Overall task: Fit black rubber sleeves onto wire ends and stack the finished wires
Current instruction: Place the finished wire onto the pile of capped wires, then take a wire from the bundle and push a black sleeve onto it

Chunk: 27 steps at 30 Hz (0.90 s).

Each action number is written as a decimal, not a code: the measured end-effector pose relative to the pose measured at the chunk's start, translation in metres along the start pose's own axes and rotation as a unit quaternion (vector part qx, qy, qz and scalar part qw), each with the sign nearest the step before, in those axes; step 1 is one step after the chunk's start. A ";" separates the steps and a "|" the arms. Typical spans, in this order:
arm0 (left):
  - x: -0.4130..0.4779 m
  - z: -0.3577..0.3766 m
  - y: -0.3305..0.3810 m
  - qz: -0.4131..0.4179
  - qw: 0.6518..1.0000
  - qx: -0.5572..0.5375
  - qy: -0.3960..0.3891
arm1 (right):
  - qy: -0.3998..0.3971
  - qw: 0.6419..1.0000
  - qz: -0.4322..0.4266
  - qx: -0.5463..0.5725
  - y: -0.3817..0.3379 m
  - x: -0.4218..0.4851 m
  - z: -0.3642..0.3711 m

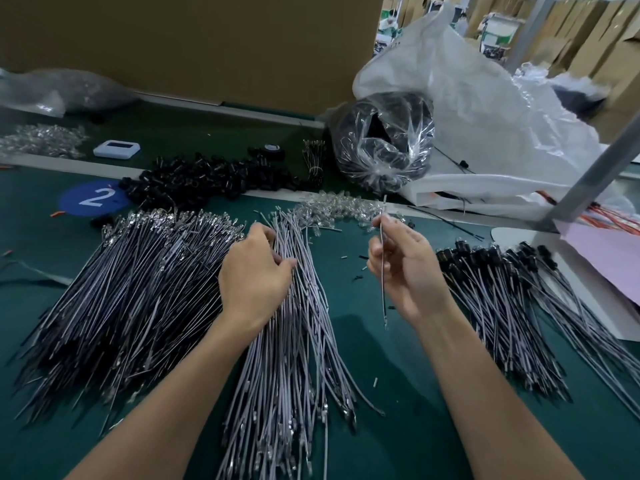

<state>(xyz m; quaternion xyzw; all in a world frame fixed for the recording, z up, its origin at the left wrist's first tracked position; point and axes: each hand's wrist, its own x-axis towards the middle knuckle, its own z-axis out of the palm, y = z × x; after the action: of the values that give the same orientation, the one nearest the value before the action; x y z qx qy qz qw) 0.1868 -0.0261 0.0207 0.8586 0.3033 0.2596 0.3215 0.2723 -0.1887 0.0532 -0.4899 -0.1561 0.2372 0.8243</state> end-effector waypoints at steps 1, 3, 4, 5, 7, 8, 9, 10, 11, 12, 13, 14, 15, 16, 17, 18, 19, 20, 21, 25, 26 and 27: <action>0.001 0.000 0.000 -0.014 1.000 -0.027 -0.005 | -0.005 1.000 0.005 -0.012 0.002 0.000 0.001; 0.004 -0.001 -0.001 -0.044 0.996 -0.082 -0.014 | -0.013 0.999 0.009 -0.029 0.004 0.000 0.002; 0.005 -0.001 -0.002 -0.060 0.992 -0.112 -0.015 | -0.014 0.999 0.010 -0.033 0.005 0.000 0.002; 0.006 -0.001 -0.001 -0.074 0.987 -0.143 -0.013 | -0.014 0.999 0.010 -0.033 0.005 0.000 0.002; 0.006 -0.001 -0.002 -0.088 0.977 -0.196 -0.003 | -0.016 0.999 0.011 -0.032 0.005 0.000 0.001; 0.006 -0.001 -0.002 -0.091 0.973 -0.211 0.002 | -0.016 0.999 0.011 -0.036 0.005 0.000 0.000; 0.006 -0.001 -0.003 -0.092 0.971 -0.220 0.007 | -0.015 0.999 0.011 -0.044 0.005 0.000 0.000; 0.007 0.000 -0.003 -0.095 0.969 -0.226 0.011 | -0.014 0.998 0.010 -0.053 0.005 0.000 0.000; 0.008 0.000 -0.003 -0.097 0.967 -0.237 0.016 | -0.015 0.998 0.010 -0.062 0.005 0.000 0.000; 0.008 -0.001 -0.002 -0.099 0.962 -0.253 0.020 | -0.017 0.997 0.010 -0.072 0.005 0.000 0.000; 0.009 -0.001 -0.001 -0.098 0.955 -0.278 0.020 | -0.019 0.996 0.011 -0.082 0.006 -0.001 0.001; 0.009 -0.002 0.000 -0.097 0.945 -0.312 0.012 | -0.018 0.995 0.009 -0.095 0.006 -0.001 0.001; 0.008 -0.003 0.002 -0.093 0.932 -0.350 -0.003 | -0.014 0.994 0.003 -0.111 0.007 -0.001 0.002; 0.008 -0.004 0.005 -0.086 0.919 -0.385 -0.026 | -0.006 0.991 -0.009 -0.130 0.008 -0.001 0.002; 0.007 -0.006 0.007 -0.074 0.906 -0.413 -0.055 | 0.003 0.989 -0.023 -0.148 0.009 -0.001 0.003; 0.005 -0.006 0.010 -0.059 0.897 -0.430 -0.086 | 0.013 0.986 -0.035 -0.161 0.009 -0.002 0.004; 0.003 -0.006 0.012 -0.042 0.893 -0.434 -0.114 | 0.023 0.985 -0.043 -0.168 0.010 -0.002 0.005; 0.001 -0.006 0.014 -0.023 0.894 -0.427 -0.137 | 0.034 0.984 -0.046 -0.171 0.011 -0.003 0.006; -0.002 -0.004 0.015 -0.004 0.898 -0.412 -0.154 | 0.046 0.983 -0.048 -0.171 0.011 -0.003 0.006; -0.010 0.001 0.017 0.049 0.914 -0.361 -0.181 | 0.083 0.981 -0.052 -0.168 0.013 -0.004 0.008; -0.011 0.001 0.018 0.058 0.917 -0.350 -0.182 | 0.088 0.981 -0.055 -0.165 0.013 -0.004 0.008; -0.011 0.002 0.018 0.066 0.919 -0.343 -0.183 | 0.094 0.981 -0.058 -0.160 0.013 -0.004 0.009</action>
<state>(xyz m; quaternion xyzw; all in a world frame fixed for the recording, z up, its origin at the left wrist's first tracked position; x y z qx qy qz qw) 0.1868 -0.0452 0.0294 0.7462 0.0740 0.2070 0.6284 0.2613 -0.1791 0.0458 -0.6257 -0.1419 0.1135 0.7586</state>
